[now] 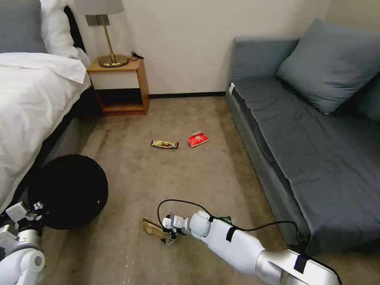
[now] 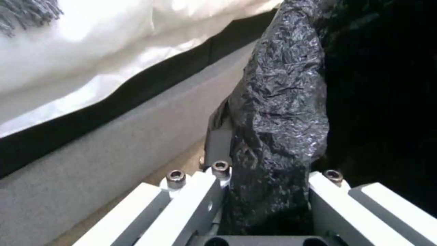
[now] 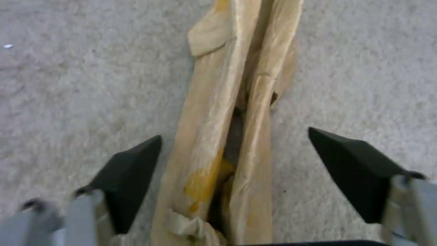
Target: Pick up the trash bin, then pick up the garbage on the floor and place it into the trash bin.
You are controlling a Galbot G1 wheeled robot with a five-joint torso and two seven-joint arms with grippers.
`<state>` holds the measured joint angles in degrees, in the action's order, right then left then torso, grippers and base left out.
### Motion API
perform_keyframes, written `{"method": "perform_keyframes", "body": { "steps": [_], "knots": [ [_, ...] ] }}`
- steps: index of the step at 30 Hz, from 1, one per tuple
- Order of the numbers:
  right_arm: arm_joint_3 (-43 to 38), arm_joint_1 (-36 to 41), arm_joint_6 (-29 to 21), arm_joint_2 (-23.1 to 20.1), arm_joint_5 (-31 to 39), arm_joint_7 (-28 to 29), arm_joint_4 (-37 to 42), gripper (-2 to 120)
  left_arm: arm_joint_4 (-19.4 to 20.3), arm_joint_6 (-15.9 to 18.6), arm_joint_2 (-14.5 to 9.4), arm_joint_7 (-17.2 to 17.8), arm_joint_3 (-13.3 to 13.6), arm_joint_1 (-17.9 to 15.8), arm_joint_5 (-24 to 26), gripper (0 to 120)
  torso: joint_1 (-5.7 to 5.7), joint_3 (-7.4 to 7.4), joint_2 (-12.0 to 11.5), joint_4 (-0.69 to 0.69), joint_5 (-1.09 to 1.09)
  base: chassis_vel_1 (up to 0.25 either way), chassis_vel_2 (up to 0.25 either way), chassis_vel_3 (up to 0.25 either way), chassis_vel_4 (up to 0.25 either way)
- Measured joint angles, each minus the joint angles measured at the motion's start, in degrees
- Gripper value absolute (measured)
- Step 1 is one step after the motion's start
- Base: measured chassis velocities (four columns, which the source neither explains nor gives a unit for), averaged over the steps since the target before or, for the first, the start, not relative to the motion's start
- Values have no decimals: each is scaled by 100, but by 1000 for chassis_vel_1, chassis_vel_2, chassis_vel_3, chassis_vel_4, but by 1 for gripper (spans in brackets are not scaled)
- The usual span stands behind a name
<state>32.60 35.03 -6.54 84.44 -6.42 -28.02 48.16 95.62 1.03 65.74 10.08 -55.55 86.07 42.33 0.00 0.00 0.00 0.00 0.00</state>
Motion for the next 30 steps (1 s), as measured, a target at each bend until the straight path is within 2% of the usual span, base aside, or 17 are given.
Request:
{"method": "perform_keyframes", "body": {
  "steps": [3,6,7,10,12,15,18,21,24,30],
  "knots": [
    [-43,9,41,11,-5,-33,-21,73,-12,-5,2,-23,3,-3,1,2,0,0,0,0,0,0,0,0,0],
    [-89,30,86,33,-6,-37,-38,59,-31,-26,22,-56,6,-2,2,2,0,0,0,1,0,0,0,0,0],
    [-89,30,86,33,-6,-37,-38,59,-31,-26,22,-56,6,-2,2,2,0,0,0,1,0,0,0,0,0],
    [-118,38,105,39,-3,-37,-38,45,-34,-45,25,-80,6,0,4,2,0,0,0,0,0,0,0,0,0],
    [-125,39,113,40,-3,-38,-42,42,-37,-48,25,-87,7,1,5,2,0,0,0,0,0,0,0,0,0],
    [-167,57,144,43,-5,-62,-61,26,-42,-67,19,-119,1,13,8,2,0,0,0,0,0,0,0,0,0],
    [-229,75,164,51,-8,-76,-61,20,-42,-78,14,-145,-4,27,9,2,0,0,0,0,0,0,0,0,0],
    [-366,98,182,72,-6,-81,-42,6,-42,-87,10,-171,-6,36,9,2,0,0,0,0,0,0,0,0,0],
    [-495,99,193,74,18,-81,13,0,-42,-90,10,-180,-6,37,9,2,0,0,0,1,0,0,0,0,0],
    [-934,-52,219,95,242,-58,365,0,-29,-95,7,-206,5,40,3,2,0,0,0,0,0,0,0,0,0]
  ]
}}
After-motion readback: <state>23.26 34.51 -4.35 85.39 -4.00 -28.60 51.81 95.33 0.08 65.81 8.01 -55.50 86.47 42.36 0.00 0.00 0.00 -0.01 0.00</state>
